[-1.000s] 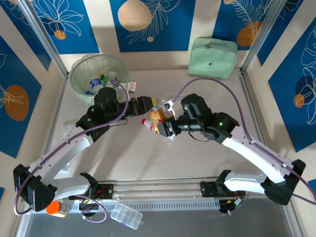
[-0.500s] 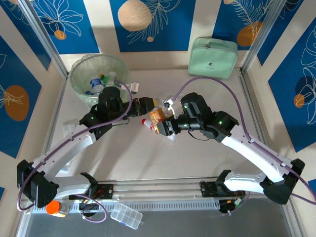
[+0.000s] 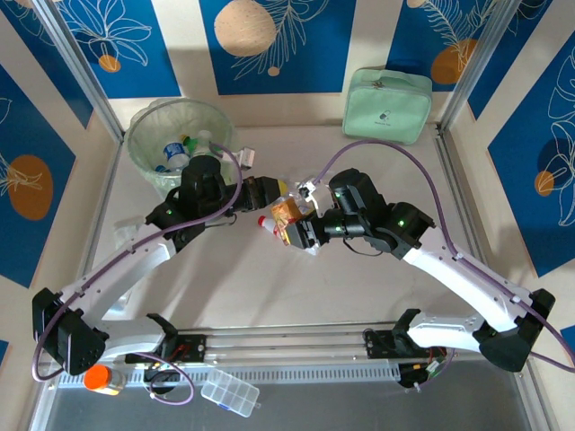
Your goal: Put the plastic bottles in the bin
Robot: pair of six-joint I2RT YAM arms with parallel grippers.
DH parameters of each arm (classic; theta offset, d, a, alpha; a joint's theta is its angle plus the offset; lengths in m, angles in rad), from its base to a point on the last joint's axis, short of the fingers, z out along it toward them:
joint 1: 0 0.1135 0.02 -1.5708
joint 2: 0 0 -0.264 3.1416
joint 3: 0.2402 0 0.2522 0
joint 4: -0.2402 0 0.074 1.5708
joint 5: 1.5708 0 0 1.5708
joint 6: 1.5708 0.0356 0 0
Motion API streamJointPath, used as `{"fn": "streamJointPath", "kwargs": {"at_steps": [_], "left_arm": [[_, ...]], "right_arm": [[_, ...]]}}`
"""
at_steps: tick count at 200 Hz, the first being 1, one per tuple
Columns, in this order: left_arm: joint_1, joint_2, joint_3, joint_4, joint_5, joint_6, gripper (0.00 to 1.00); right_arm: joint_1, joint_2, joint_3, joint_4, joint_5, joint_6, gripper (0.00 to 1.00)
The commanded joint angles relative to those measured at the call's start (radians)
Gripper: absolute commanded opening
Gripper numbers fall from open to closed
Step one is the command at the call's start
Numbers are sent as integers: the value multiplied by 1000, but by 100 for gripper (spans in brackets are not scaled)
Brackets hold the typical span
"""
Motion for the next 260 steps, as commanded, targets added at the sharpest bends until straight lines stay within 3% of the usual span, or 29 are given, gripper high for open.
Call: {"fn": "streamJointPath", "kwargs": {"at_steps": [1,140,174,201,260], "left_arm": [[-5,10,17,-9,10,21,16],[-4,-1,39,1,-2,7,1],[2,5,50,-5,-4,7,1],[22,-5,61,-19,-26,7,2],[96,15,236,-210,-88,135,2]], "right_arm": [[-1,-21,13,26,-34,-10,55],[-19,-16,-16,10,-23,-2,73],[-24,-26,-19,-4,15,0,83],[-30,-45,-14,-19,41,0,99],[-38,-88,-6,-70,62,-11,99]]}}
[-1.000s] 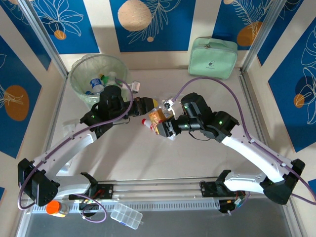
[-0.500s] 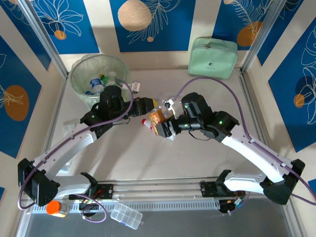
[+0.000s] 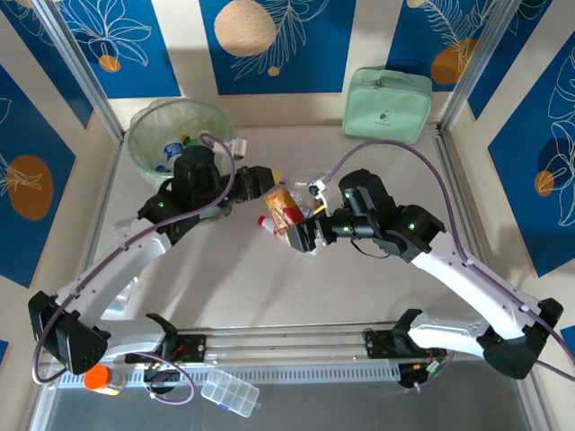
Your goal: Put the plastic bottles in the bin
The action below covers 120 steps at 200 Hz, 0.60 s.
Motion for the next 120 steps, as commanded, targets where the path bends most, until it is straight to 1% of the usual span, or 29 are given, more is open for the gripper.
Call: {"fn": "streamJointPath", "kwargs": {"at_steps": [1,35,48,62,77,105,120], "left_arm": [[41,5,108,-90,-35,88,1],[139,28,231,-196,-81,143,0],[181,42,279,-242,-127,147,0],[228,68,351,-317,-200,143,0],[279,107,443,-380,-235,144,0],[323,187,629,-512,-402,185,0],[355,236,727,-603,-486,176,0]], "right_arm": [[-6,-33,6,-42,12,-12,99],[-17,-66,-5,-91,42,-4,98],[-29,-78,-10,-109,55,8,98],[-45,-91,-18,-128,65,22,97],[-56,-99,-21,-154,76,32,96],[-57,-103,-14,-209,118,25,95],[-58,-106,-9,-229,136,15,95]]}}
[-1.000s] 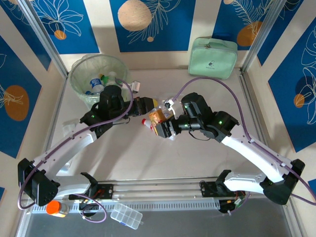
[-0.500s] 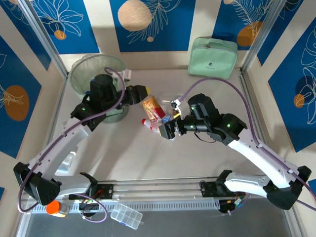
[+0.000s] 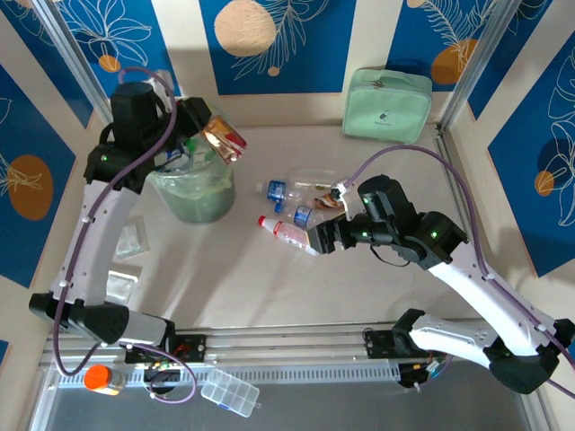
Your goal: Put the plastic bottles in the bin
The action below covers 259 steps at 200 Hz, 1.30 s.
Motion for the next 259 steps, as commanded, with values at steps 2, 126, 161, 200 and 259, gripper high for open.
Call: {"fn": "streamJointPath", "kwargs": {"at_steps": [2,126,161,200,259], "left_arm": [[42,55,152,-187,-189,27,0],[191,432,556,-693,-459,-105,0],[191,438,488,-690,-390,-156,0],[191,405,348,-672,-363,-210,0],[202,327,138,-550,-299,-328,32]], "right_arm": [[-7,-16,1,-71,49,-5,95],[-4,-42,2,-144,71,-7,95],[-4,-45,-7,-144,78,3,95],[-4,-47,-17,-138,87,6,95],[-4,-46,-35,-126,92,-11,95]]}}
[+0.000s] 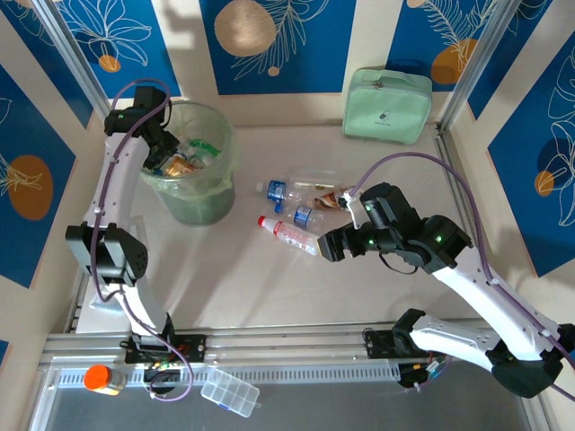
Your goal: Put the plastic bottles in the bin
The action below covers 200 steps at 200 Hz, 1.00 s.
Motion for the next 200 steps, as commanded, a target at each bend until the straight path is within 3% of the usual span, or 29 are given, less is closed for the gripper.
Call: {"fn": "streamJointPath", "kwargs": {"at_steps": [1,19,67,85,97,112,154,167,200], "left_arm": [[11,-50,-22,0,45,-51,33],[13,-54,7,0,25,-50,56],[14,-102,81,15,-85,-1,76],[12,-104,113,16,-115,42,74],[10,-108,117,38,-97,78,69],[5,-124,82,101,-40,127,61],[-26,-185,-44,248,173,226,52],[-75,-216,-53,255,201,245,51],[-296,-341,-133,329,122,348,52]], "right_arm": [[-2,-15,-15,-3,15,-3,95],[-2,-14,-15,-2,15,-7,95],[-4,-14,-9,-1,15,-16,95],[-4,-12,-7,1,14,-16,95],[-4,-9,-4,1,12,-15,95],[-4,-7,0,3,8,-14,95],[-19,23,5,15,-43,-11,95],[-37,46,2,20,-89,-12,95],[-69,140,-16,52,-151,-5,95]]}}
